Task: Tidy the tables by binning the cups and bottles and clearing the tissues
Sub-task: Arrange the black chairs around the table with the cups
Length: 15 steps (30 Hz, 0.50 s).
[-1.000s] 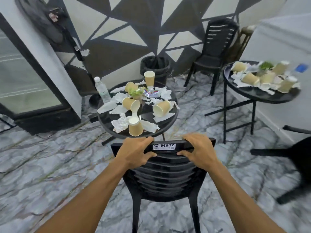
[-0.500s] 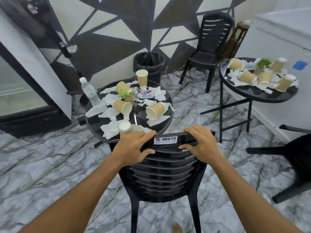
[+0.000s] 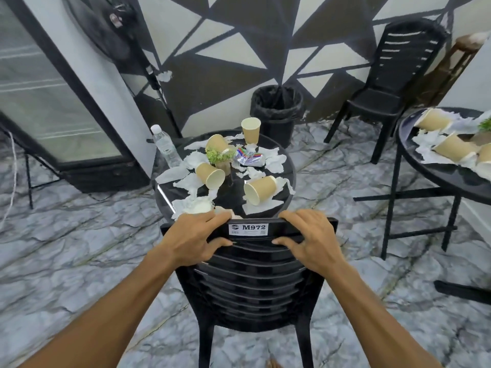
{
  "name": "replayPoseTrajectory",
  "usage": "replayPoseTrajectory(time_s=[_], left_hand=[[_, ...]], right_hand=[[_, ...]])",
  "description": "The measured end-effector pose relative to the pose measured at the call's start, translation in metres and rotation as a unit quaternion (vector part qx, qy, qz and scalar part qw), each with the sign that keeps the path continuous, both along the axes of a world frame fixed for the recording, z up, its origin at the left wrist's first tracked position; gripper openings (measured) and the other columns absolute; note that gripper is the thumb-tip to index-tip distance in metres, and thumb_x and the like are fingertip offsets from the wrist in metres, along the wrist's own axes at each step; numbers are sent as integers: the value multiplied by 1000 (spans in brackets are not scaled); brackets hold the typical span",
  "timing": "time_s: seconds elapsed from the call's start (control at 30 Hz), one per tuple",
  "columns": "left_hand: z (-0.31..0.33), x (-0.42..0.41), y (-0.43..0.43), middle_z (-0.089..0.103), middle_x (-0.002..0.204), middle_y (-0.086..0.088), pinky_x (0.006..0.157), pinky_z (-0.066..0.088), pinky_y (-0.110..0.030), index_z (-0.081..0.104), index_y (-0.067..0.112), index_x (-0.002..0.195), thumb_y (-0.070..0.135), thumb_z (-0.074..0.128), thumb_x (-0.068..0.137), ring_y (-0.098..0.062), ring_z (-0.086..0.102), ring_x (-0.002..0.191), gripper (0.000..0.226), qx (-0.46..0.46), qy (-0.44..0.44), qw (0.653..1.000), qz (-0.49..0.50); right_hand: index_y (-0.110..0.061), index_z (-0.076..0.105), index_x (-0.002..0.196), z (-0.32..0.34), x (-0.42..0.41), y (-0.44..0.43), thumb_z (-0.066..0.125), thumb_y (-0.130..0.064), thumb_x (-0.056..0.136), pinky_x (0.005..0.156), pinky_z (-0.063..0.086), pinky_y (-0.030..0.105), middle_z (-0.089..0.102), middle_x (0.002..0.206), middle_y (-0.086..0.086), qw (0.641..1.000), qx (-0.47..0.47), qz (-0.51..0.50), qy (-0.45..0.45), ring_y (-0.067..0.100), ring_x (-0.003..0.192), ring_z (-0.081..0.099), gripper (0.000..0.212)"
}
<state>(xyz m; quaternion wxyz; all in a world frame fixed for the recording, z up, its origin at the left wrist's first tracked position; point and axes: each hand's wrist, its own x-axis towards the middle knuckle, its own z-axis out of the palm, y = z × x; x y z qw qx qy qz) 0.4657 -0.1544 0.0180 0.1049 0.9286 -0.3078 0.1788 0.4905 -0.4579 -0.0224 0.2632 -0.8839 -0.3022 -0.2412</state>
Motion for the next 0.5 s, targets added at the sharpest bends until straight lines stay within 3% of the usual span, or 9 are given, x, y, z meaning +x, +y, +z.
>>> replayPoseTrajectory(time_s=[0.17, 0.4, 0.5], left_hand=[[2, -8, -8, 62, 82, 5, 54, 41, -25, 60, 15, 123, 38, 80, 81, -17, 55, 67, 52, -1, -20, 999, 31], [-34, -23, -32, 65, 88, 3, 53, 51, -37, 56, 18, 119, 52, 61, 92, -20, 61, 74, 44, 1, 12, 996, 84], [-35, -27, -33, 66, 87, 5, 52, 51, -36, 58, 18, 116, 55, 65, 88, -20, 63, 74, 47, -5, 16, 996, 87]], right_hand=[[-16, 63, 114, 5, 7, -8, 84, -40, 75, 80, 41, 31, 64, 98, -1, 1000, -4, 14, -17, 17, 93, 57, 50], [-19, 63, 115, -15, 18, -28, 73, -50, 81, 87, 39, 32, 64, 105, -4, 998, -40, 38, 18, 20, 102, 59, 47], [-22, 63, 115, -15, 21, -43, 84, -53, 68, 85, 42, 34, 67, 107, -6, 997, -61, 43, 34, 19, 106, 61, 60]])
